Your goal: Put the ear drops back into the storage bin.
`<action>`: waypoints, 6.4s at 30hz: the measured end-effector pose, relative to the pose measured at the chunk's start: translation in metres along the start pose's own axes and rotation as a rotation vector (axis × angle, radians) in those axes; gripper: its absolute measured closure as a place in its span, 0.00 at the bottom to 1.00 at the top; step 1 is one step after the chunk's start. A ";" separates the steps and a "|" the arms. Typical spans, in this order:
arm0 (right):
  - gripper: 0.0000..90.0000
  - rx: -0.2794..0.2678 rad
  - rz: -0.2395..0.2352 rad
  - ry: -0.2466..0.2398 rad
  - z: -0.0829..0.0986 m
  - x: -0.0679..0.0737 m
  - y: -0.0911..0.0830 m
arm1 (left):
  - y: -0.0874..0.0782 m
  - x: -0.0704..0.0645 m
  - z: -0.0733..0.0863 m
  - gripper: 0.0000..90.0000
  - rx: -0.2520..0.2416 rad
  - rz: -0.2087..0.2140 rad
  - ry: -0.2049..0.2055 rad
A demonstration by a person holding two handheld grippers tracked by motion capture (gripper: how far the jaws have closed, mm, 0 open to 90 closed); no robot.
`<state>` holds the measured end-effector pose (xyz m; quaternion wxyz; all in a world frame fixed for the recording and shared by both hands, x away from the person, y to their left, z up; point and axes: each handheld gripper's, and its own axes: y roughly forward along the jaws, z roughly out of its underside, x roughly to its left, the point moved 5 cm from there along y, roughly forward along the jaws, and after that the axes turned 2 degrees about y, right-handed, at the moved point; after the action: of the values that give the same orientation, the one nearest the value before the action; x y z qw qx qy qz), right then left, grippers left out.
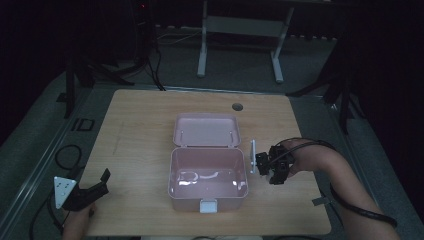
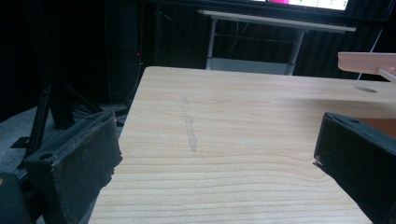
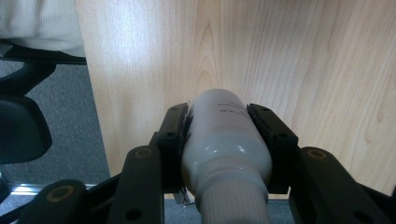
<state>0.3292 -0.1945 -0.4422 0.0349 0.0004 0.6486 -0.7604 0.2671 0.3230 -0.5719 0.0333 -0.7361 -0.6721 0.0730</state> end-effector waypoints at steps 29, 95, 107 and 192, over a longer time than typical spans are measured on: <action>0.66 -0.044 0.033 -0.136 -0.072 0.002 -0.032 | 0.000 0.000 0.000 0.00 0.002 0.004 -0.004; 0.65 0.059 -0.069 -0.192 -0.125 -0.001 0.074 | 0.001 0.000 0.000 0.01 0.005 0.010 -0.001; 0.60 0.003 -0.040 -0.165 -0.117 -0.003 0.045 | 0.001 0.000 0.000 0.00 0.007 0.008 0.000; 0.15 -0.681 0.358 0.691 0.052 -0.053 0.112 | 0.001 0.000 0.000 0.01 0.006 0.008 -0.005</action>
<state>0.3906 -0.2603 -0.5417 -0.0535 0.3512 0.8228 -0.4437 0.2676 0.3231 -0.5721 0.0335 -0.7384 -0.6692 0.0767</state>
